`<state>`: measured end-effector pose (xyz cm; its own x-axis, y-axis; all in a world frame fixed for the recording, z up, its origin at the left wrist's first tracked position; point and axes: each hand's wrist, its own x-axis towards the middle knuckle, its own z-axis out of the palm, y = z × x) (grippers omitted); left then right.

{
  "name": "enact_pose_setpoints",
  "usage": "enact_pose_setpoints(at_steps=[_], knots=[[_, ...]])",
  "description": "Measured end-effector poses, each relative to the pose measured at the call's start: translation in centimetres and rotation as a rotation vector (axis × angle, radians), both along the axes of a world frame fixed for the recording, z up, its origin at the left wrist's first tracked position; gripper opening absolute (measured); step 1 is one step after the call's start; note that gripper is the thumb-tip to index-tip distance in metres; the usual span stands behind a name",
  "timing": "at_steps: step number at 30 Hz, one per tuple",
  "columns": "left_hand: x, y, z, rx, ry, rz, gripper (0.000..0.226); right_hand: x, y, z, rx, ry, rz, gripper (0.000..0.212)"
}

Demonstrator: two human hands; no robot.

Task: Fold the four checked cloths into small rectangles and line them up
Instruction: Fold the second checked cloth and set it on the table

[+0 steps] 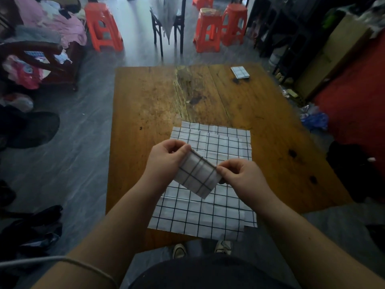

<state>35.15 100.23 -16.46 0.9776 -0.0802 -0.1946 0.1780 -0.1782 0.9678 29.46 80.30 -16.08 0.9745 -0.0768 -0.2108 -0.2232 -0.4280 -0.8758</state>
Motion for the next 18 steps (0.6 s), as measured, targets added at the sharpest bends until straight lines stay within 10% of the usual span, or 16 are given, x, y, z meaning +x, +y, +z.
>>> enact_pose_setpoints(at_steps=[18], knots=[[-4.1, -22.4, 0.5, 0.215, -0.038, -0.549, 0.006, -7.3, -17.1, -0.5, 0.016, -0.033, -0.213, 0.012]])
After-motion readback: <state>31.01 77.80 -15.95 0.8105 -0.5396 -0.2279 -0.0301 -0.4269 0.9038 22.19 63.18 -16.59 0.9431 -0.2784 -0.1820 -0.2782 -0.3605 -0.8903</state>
